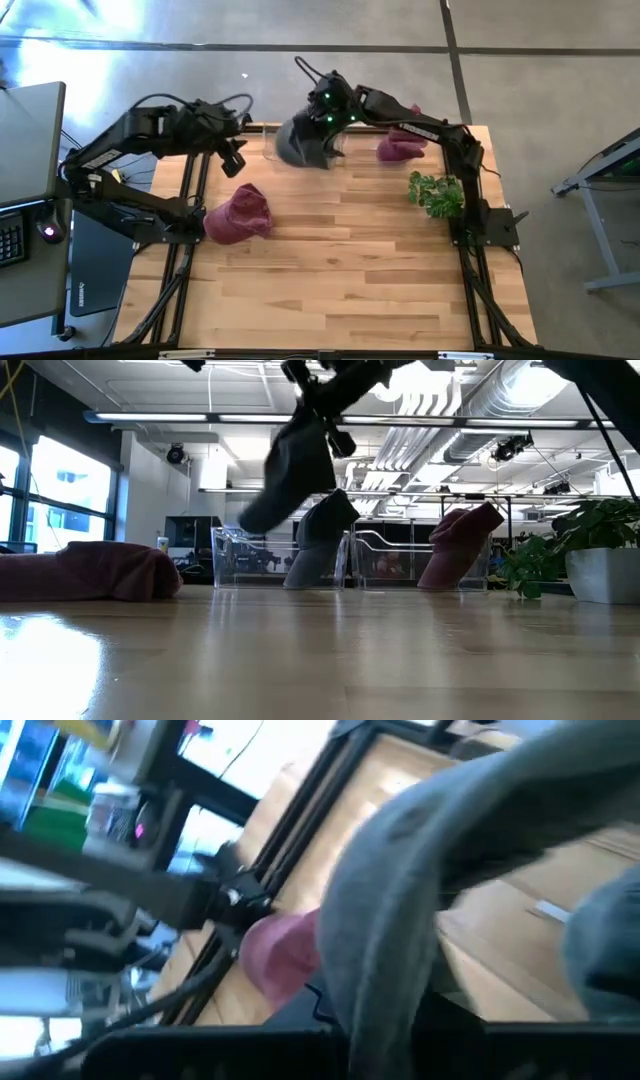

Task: Pick & Place hat
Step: Put the gray cap into the left transparent bin

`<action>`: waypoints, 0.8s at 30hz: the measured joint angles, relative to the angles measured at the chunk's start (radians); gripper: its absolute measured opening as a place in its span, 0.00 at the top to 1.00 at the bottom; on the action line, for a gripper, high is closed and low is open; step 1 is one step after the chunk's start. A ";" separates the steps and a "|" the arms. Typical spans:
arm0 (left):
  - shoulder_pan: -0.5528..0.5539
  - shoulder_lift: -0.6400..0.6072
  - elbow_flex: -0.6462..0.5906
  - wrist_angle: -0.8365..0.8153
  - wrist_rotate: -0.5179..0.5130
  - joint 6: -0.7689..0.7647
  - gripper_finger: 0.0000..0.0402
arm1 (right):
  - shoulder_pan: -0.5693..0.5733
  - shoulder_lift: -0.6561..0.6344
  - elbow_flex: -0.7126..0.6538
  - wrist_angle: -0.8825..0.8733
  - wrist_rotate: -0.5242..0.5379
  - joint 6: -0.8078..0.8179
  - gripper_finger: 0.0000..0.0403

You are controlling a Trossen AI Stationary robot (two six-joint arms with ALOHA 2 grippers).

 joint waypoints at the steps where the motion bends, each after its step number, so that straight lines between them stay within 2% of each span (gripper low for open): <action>1: 0.000 0.000 -0.022 0.008 0.001 0.009 0.70 | -0.015 0.007 0.000 0.000 -0.001 0.019 0.98; 4: 0.000 0.001 -0.119 0.092 0.010 0.017 0.70 | -0.056 0.026 0.000 0.002 -0.007 0.063 0.99; 11: 0.101 -0.088 -0.400 0.369 0.224 0.027 0.77 | -0.118 0.078 0.000 0.029 -0.043 0.152 0.98; 14: 0.144 -0.098 -0.483 0.445 0.262 0.017 0.82 | -0.123 0.102 0.000 0.083 -0.055 0.187 0.99; 17: 0.170 -0.102 -0.516 0.459 0.288 0.015 0.86 | -0.127 0.134 0.000 0.130 -0.058 0.205 0.99; 24: 0.189 -0.102 -0.528 0.462 0.350 0.015 0.90 | -0.166 0.158 0.000 0.096 -0.109 0.206 0.95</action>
